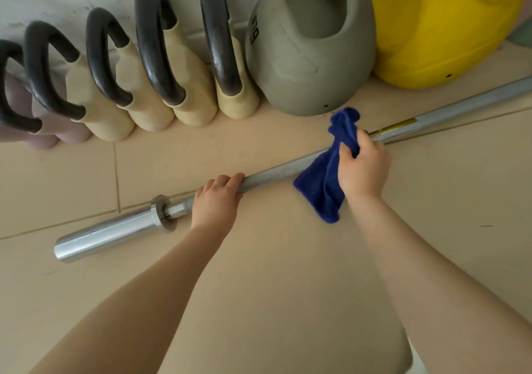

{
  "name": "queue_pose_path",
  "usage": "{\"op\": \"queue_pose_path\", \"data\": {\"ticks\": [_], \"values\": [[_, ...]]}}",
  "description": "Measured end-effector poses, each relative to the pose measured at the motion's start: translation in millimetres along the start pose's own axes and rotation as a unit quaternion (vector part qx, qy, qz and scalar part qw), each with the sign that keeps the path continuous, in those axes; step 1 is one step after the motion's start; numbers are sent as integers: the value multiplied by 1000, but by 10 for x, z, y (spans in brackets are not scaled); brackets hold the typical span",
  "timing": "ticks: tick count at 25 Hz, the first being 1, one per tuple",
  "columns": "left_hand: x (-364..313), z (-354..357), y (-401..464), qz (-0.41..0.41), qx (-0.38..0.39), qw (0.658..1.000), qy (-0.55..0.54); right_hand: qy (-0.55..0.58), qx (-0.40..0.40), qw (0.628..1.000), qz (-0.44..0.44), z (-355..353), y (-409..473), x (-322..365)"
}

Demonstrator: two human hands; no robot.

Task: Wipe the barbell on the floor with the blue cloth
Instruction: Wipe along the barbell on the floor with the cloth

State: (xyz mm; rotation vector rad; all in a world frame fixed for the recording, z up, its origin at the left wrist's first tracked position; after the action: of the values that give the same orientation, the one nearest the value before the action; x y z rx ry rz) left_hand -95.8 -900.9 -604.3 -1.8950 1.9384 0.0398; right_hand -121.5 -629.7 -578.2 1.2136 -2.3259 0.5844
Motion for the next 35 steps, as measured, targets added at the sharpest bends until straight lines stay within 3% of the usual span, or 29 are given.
{"op": "queue_pose_path", "data": {"ticks": [3, 6, 7, 10, 11, 16, 18, 22, 27, 30, 32, 35], "values": [[14, -14, 8, -7, 8, 1000, 6, -159, 80, 971, -160, 380, -179, 383], [-18, 0, -4, 14, 21, 999, 41, -221, 138, 896, -361, 724, -564, 697], [-22, 7, -5, 17, 25, 998, 49, -245, 141, 888, -361, 711, -451, 679], [-17, 31, -25, 20, 29, 998, 49, -288, 53, 945, -149, 353, 92, 335], [-24, 51, -54, 24, 28, 997, 61, -295, 44, 945, -132, 347, 35, 327], [-112, 100, -147, 15, 30, 996, 86, -226, 176, 895, -341, 719, -803, 707], [-102, 104, -142, 9, 33, 996, 77, -285, 202, 855, -383, 625, -612, 598], [-98, 109, -133, 6, 45, 998, 49, -298, 154, 898, -286, 609, -643, 574], [230, -106, -288, -5, 47, 999, 3, -203, 259, 848, -414, 996, -1309, 924], [662, -294, -583, 0, 16, 1000, 6, -297, 168, 891, -301, 810, -997, 727], [936, -372, -727, -25, 34, 999, -19, -337, 143, 895, -255, 890, -1238, 850], [1245, -383, -884, -48, 90, 995, -2, -286, 226, 864, -348, 1328, -2035, 1212]]}}
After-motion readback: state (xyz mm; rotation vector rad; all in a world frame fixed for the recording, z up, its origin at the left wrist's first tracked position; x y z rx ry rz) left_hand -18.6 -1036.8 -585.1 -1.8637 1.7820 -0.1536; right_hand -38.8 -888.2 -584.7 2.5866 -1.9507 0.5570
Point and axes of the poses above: each hand's wrist, its own y-axis towards the middle knuckle, its own z-axis out of the palm, x = y × z, the point moved 8 cm from there along y, towards the middle knuckle, and after that the axes turned 4 degrees about -y, right-handed, at the moved point
